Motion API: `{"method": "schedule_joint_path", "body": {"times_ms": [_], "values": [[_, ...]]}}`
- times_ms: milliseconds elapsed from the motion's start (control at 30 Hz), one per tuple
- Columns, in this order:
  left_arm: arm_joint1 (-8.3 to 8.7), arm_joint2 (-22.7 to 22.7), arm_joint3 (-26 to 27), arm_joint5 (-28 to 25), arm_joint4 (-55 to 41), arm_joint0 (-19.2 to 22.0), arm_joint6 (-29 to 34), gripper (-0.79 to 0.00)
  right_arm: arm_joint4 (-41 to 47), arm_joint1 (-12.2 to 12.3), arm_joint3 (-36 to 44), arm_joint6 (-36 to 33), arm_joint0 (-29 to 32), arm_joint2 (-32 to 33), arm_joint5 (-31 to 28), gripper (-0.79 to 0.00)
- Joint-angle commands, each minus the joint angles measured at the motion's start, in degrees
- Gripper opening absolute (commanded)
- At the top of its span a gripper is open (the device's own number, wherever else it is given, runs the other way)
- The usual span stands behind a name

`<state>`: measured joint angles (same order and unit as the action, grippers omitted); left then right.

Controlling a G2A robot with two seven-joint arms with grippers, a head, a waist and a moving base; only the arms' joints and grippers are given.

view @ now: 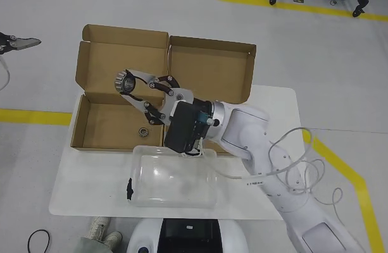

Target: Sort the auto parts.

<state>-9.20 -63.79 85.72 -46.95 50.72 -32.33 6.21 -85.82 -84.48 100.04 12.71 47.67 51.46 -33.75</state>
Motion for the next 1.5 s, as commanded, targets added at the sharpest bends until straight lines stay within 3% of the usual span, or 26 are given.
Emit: {"method": "schedule_joint_path", "body": {"times_ms": [0, 433, 867, 1200, 1467], "values": [[0.00, 0.00, 0.00, 0.00, 0.00, 0.00, 0.00, 0.000, 0.01, 0.03, -0.05, 0.03, -0.15, 0.23, -0.22, -0.785], [0.00, 0.00, 0.00, 0.00, 0.00, 0.00, 0.00, 0.000, 1.03, 0.56, -3.13, 0.94, 0.62, 2.30, -2.42, -0.785], [0.00, 0.00, 0.00, 0.00, 0.00, 0.00, 0.00, 0.000, -1.26, 0.46, -9.21, 3.22, 5.92, -2.37, -0.05, -0.785], [0.00, 0.00, 0.00, 0.00, 0.00, 0.00, 0.00, 0.000, -1.67, -0.08, -14.04, -0.58, 8.02, -5.69, 2.89, -0.785], [0.00, 0.00, 0.00, 0.00, 0.00, 0.00, 0.00, 0.000, 0.19, -1.30, -21.38, -3.54, 6.05, -8.48, 3.61, -0.785]]}}
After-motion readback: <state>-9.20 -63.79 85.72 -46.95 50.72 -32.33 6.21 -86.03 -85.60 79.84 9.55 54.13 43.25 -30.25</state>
